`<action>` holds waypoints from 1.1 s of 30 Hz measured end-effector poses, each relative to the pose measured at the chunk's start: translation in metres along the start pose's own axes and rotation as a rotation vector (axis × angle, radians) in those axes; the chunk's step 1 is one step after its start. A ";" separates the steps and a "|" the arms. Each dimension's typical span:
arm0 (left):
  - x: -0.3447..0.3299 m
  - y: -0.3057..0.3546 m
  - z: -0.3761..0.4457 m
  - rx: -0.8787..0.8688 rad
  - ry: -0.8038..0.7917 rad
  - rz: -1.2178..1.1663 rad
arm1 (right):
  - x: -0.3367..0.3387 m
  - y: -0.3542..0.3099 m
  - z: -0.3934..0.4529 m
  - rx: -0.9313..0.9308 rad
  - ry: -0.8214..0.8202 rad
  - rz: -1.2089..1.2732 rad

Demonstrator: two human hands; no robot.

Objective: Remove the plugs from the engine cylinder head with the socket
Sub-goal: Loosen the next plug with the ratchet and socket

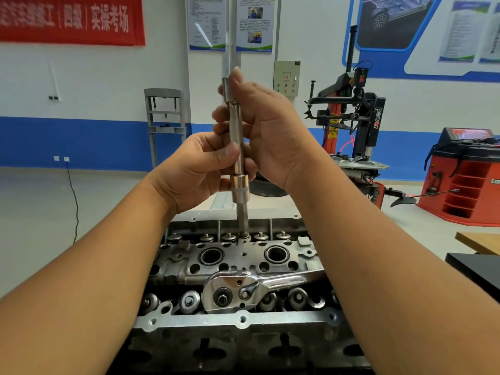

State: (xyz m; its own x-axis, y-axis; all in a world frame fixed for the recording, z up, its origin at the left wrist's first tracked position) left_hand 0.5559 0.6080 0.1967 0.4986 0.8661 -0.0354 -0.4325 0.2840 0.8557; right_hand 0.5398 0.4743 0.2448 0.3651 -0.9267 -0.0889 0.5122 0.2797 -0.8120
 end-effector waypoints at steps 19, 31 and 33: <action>0.004 -0.001 0.000 0.006 -0.076 -0.048 | -0.006 -0.007 -0.007 -0.006 -0.021 0.005; -0.001 0.001 0.001 -0.007 -0.057 0.008 | -0.006 -0.010 -0.010 -0.015 0.023 -0.020; -0.002 0.000 0.001 -0.008 -0.044 0.016 | -0.007 -0.008 -0.008 -0.023 0.022 -0.005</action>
State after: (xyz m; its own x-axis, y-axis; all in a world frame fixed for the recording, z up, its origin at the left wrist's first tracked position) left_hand 0.5552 0.6064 0.1975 0.5240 0.8517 0.0014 -0.4469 0.2736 0.8517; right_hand 0.5266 0.4761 0.2471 0.3451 -0.9335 -0.0969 0.4962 0.2691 -0.8255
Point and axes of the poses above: each hand's wrist, its own z-axis towards the middle knuckle, its own x-axis out of the back of the hand, y = z × x, the point moved 3 cm from there along z, towards the middle knuckle, and after that the axes turned 6 degrees about y, right-handed, at the moved point
